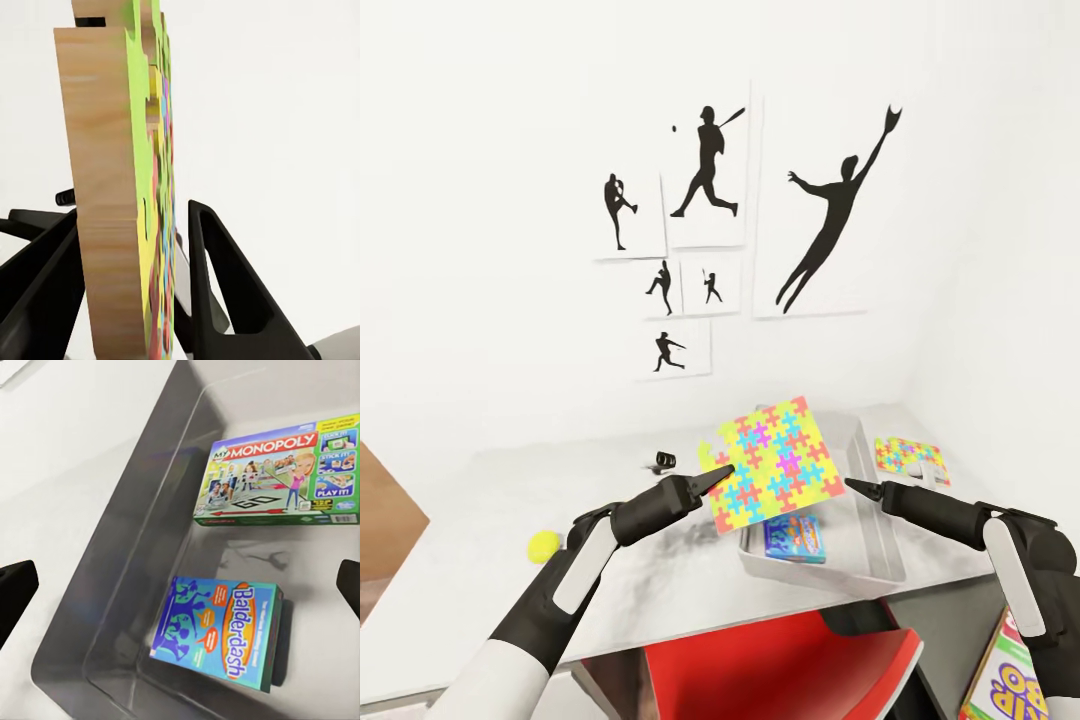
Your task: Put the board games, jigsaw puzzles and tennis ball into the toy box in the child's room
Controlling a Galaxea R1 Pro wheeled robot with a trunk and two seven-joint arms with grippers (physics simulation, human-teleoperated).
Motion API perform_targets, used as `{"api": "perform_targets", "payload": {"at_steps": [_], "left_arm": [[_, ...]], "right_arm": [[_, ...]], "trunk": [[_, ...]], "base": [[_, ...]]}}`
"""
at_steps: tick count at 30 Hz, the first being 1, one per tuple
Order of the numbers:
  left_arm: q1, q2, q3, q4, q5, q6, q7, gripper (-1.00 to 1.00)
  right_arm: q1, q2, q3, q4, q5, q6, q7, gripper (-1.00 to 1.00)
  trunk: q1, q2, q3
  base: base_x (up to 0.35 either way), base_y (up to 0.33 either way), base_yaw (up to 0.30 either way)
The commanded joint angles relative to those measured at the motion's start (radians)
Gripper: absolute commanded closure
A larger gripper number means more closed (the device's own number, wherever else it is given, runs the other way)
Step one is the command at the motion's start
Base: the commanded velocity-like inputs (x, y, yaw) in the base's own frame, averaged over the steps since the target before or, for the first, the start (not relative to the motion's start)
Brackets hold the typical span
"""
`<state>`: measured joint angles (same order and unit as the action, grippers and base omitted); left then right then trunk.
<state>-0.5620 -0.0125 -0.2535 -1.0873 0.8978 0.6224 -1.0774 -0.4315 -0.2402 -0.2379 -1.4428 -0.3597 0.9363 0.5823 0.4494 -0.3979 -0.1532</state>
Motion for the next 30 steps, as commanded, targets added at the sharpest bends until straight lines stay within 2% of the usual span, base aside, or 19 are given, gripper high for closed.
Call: {"api": "perform_targets", "payload": {"at_steps": [1,14,16,20,21,25,30], "left_arm": [[-0.001,0.000,-0.001,0.000,0.007,0.008,0.001,1.00],[-0.001,0.000,-0.002,0.017,0.006,0.009,0.007,1.00],[-0.001,0.000,-0.002,0.019,0.005,0.010,0.026,1.00],[-0.001,0.006,0.000,0.019,0.006,0.014,0.104,1.00],[-0.001,0.006,0.000,0.019,0.006,0.014,0.104,1.00],[-0.001,0.047,0.005,0.016,0.008,0.021,0.147,1.00],[-0.001,0.091,0.009,0.015,0.010,0.024,0.168,1.00]], "right_arm": [[-0.001,0.000,-0.001,0.000,0.002,0.006,0.005,-1.00],[-0.001,-0.001,-0.002,0.000,0.001,0.007,0.005,-1.00],[-0.001,-0.001,-0.002,0.000,0.001,0.008,0.005,-1.00],[-0.001,-0.001,-0.010,0.001,0.001,0.011,0.005,-1.00],[-0.001,-0.001,-0.010,0.001,0.001,0.011,0.005,-1.00],[-0.001,-0.001,-0.056,0.001,0.000,0.026,0.005,-1.00],[-0.001,-0.001,-0.105,0.001,-0.002,0.045,0.005,-1.00]], "trunk": [[0.001,-0.002,-0.002],[0.001,-0.002,-0.002],[0.001,-0.002,-0.002],[0.001,-0.002,-0.002],[0.001,-0.002,-0.002],[0.001,-0.002,-0.002],[0.001,-0.002,-0.002]], "base": [[0.000,0.000,0.044],[0.000,0.000,0.011],[0.000,0.000,0.001],[0.000,0.000,0.000],[0.000,0.000,0.000],[0.000,0.000,0.000],[0.000,0.000,0.000]]}}
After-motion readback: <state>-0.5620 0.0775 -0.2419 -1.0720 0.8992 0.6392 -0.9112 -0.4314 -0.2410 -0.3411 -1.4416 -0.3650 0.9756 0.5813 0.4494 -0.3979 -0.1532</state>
